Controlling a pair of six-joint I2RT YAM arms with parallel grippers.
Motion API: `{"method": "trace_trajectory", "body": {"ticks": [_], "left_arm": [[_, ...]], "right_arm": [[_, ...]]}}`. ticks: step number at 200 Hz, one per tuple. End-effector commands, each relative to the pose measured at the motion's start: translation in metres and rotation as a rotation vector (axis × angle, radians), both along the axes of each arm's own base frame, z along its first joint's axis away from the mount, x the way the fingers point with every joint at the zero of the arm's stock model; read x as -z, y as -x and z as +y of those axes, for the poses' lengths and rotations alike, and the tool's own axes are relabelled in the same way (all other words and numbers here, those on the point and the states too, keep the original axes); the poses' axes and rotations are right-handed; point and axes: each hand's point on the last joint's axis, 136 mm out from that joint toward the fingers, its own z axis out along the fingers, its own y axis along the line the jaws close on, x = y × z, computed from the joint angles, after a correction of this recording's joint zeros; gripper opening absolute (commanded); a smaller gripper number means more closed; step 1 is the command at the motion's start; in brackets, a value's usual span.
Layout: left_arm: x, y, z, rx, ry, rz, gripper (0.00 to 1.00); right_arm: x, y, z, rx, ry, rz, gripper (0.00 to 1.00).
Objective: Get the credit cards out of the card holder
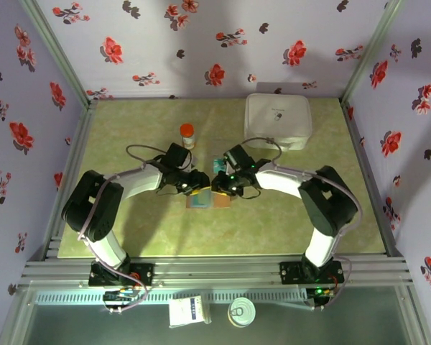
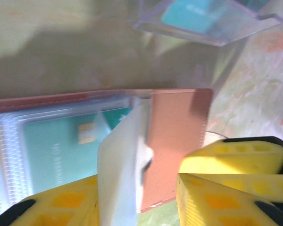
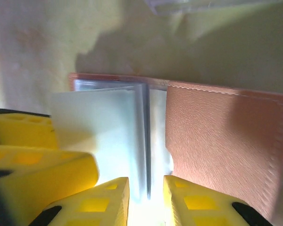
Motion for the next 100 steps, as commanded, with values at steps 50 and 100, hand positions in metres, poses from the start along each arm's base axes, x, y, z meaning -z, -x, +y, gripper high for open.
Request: {"method": "trace_trajectory", "body": {"ticks": [50,100], "left_arm": [[-0.016,-0.001,-0.06,0.102,0.035,-0.007,0.47],[-0.009,-0.001,-0.072,0.127,0.029,0.002,0.49]], "right_arm": [[-0.043,-0.008,-0.091,0.169,0.124,-0.147,0.31],[-0.043,0.002,-0.1,0.184,0.095,-0.126,0.32]]}}
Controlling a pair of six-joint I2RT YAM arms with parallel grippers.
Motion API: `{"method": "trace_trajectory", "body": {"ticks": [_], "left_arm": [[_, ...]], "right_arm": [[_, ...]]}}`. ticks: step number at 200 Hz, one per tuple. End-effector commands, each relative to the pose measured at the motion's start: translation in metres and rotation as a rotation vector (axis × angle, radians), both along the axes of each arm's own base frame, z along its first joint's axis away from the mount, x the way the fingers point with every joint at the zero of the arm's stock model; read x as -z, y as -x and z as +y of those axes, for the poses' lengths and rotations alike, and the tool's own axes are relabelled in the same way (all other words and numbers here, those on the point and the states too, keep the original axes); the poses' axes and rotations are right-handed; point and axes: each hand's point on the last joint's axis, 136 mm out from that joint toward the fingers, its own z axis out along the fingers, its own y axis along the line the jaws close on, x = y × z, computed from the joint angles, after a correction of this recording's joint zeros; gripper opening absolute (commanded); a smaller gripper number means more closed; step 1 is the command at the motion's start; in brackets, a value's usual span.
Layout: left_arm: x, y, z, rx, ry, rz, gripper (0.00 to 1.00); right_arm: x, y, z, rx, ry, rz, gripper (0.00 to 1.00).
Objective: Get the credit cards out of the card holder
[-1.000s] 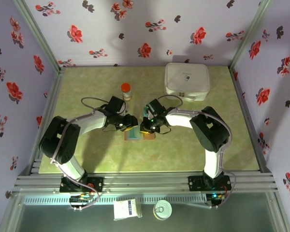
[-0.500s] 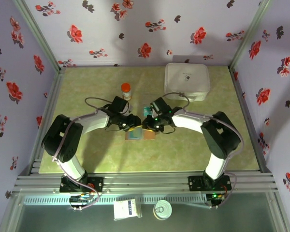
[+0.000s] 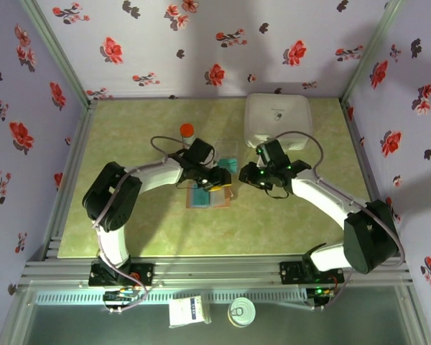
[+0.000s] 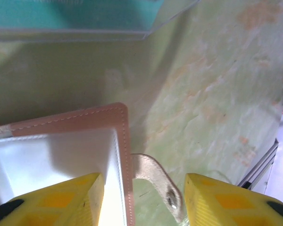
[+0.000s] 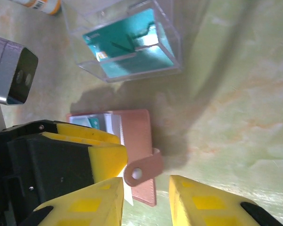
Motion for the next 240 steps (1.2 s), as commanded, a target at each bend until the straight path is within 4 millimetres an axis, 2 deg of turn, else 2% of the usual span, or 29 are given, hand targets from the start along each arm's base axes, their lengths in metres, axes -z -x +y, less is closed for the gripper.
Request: {"method": "trace_trajectory", "body": {"ticks": [1,24,71,102,125,145,191,217,240], "left_arm": [[-0.007,0.0,-0.004,0.004,0.011,0.011,0.49],[-0.009,0.0,0.001,0.003,0.003,0.001,0.5],[0.007,0.003,0.008,-0.003,-0.036,0.028,0.5],[-0.009,-0.006,0.019,-0.043,-0.013,-0.023,0.5],[-0.022,-0.014,0.039,-0.085,-0.002,-0.052,0.49],[-0.024,-0.014,0.063,-0.113,-0.028,-0.064,0.48],[-0.004,-0.008,0.11,-0.166,-0.068,-0.028,0.4],[0.009,-0.001,0.118,-0.157,-0.071,0.001,0.34],[0.021,0.004,0.12,-0.144,-0.088,0.018,0.29]], "right_arm": [[0.006,0.009,-0.007,-0.001,0.019,0.021,0.32],[0.005,0.008,0.0,-0.005,-0.015,0.029,0.32],[0.0,0.007,0.008,-0.022,-0.025,0.025,0.33],[-0.006,0.008,0.02,-0.049,-0.038,0.024,0.32],[-0.007,0.01,0.037,-0.091,-0.036,0.034,0.31],[-0.01,0.011,0.055,-0.135,-0.032,0.033,0.31],[-0.005,0.013,0.108,-0.236,-0.04,0.062,0.3],[0.006,0.015,0.131,-0.277,-0.034,0.088,0.3],[0.022,0.015,0.142,-0.291,-0.035,0.121,0.29]]}}
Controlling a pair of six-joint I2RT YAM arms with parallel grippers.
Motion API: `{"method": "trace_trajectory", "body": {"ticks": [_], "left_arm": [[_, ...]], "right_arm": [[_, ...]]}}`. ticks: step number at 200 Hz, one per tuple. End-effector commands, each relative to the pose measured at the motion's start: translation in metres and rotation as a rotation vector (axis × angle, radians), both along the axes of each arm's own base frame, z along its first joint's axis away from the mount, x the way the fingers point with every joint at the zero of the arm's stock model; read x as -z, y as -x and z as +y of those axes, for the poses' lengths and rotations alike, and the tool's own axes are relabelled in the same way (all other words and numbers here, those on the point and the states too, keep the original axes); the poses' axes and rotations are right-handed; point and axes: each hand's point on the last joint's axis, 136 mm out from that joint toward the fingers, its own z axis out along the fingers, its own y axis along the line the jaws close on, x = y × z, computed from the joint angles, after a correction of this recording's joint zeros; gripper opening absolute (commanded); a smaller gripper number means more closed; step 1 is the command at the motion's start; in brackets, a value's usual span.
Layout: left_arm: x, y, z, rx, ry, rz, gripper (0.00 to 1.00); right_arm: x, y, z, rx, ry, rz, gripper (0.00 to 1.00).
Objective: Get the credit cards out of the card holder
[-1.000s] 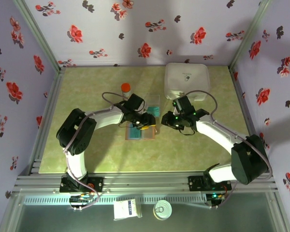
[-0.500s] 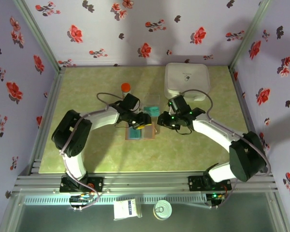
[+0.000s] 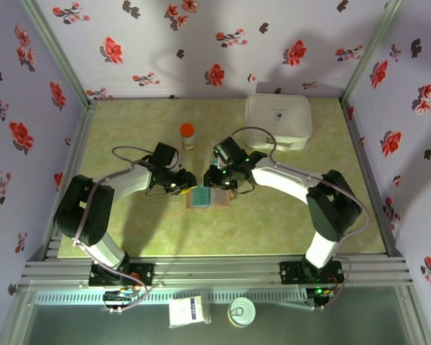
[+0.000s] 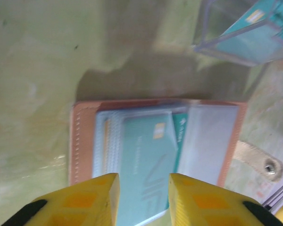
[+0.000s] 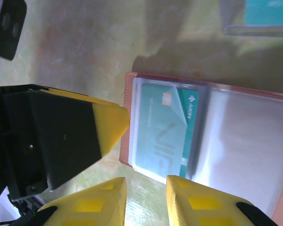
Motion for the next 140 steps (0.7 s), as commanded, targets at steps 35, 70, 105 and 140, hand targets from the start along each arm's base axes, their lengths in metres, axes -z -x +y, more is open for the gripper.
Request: {"method": "trace_trajectory", "body": {"ticks": [35,70,105,140], "left_arm": [[0.027,0.014,0.001,0.044,0.004,0.05,0.24],[0.036,0.019,0.003,0.044,0.001,0.07,0.22],[0.04,0.02,0.008,0.036,-0.034,0.076,0.2],[0.041,0.018,0.009,0.035,-0.045,0.079,0.18]], "right_arm": [[0.029,0.003,0.016,-0.008,-0.007,0.077,0.28],[0.046,0.007,0.013,-0.015,0.011,0.102,0.27],[0.057,0.006,0.008,-0.017,0.053,0.1,0.24],[0.072,0.006,-0.002,-0.012,0.092,0.109,0.24]]}}
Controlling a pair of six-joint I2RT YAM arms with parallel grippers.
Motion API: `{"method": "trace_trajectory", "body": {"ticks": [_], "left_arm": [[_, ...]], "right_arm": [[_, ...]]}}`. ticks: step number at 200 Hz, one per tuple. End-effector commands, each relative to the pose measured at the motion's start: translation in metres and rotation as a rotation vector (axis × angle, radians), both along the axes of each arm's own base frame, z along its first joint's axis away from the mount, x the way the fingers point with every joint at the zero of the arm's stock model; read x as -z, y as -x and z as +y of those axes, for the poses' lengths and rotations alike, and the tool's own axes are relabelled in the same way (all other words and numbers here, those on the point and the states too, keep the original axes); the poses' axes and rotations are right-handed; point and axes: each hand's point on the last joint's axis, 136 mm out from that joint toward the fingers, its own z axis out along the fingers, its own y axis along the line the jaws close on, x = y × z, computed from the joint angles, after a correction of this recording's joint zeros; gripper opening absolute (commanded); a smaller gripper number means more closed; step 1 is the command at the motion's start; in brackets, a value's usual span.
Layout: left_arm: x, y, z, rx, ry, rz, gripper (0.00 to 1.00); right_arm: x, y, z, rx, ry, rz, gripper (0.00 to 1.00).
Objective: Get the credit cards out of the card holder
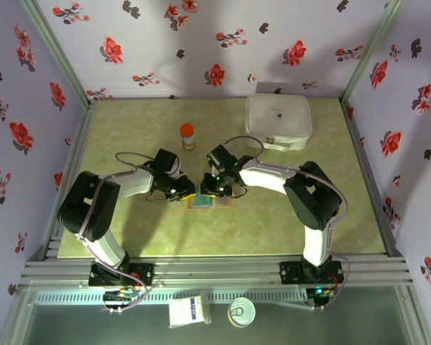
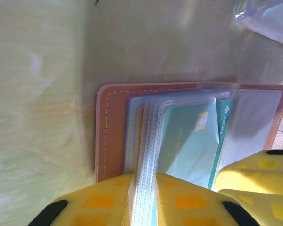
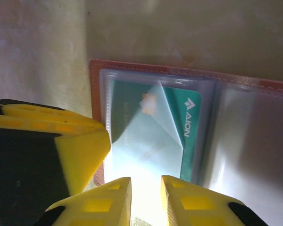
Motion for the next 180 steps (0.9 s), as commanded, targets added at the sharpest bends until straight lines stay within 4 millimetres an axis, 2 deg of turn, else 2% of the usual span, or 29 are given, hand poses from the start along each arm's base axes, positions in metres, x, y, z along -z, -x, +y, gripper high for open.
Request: {"method": "trace_trajectory", "body": {"ticks": [1,43,84,117,141,163,180], "left_arm": [[0.016,0.006,0.01,0.002,-0.056,0.034,0.18],[0.016,0.004,0.012,0.007,-0.079,0.032,0.17],[0.013,0.001,0.012,0.01,-0.083,0.026,0.16],[-0.007,-0.006,0.009,0.009,-0.069,-0.012,0.16],[-0.025,-0.01,0.008,0.004,-0.054,-0.042,0.16],[-0.032,-0.01,0.001,0.01,-0.039,-0.049,0.16],[-0.029,-0.008,-0.005,0.031,-0.044,-0.044,0.18]], "right_arm": [[0.019,0.001,-0.011,0.001,0.048,0.01,0.24],[0.025,-0.001,-0.023,0.016,0.07,0.011,0.24],[0.019,-0.002,-0.03,0.029,0.045,0.01,0.25],[-0.002,-0.002,-0.013,0.019,-0.114,0.02,0.26],[-0.015,-0.005,-0.01,0.016,-0.161,-0.001,0.27],[-0.015,-0.008,-0.015,0.025,-0.149,-0.007,0.27],[-0.011,-0.011,-0.021,0.037,-0.131,-0.008,0.27]]}}
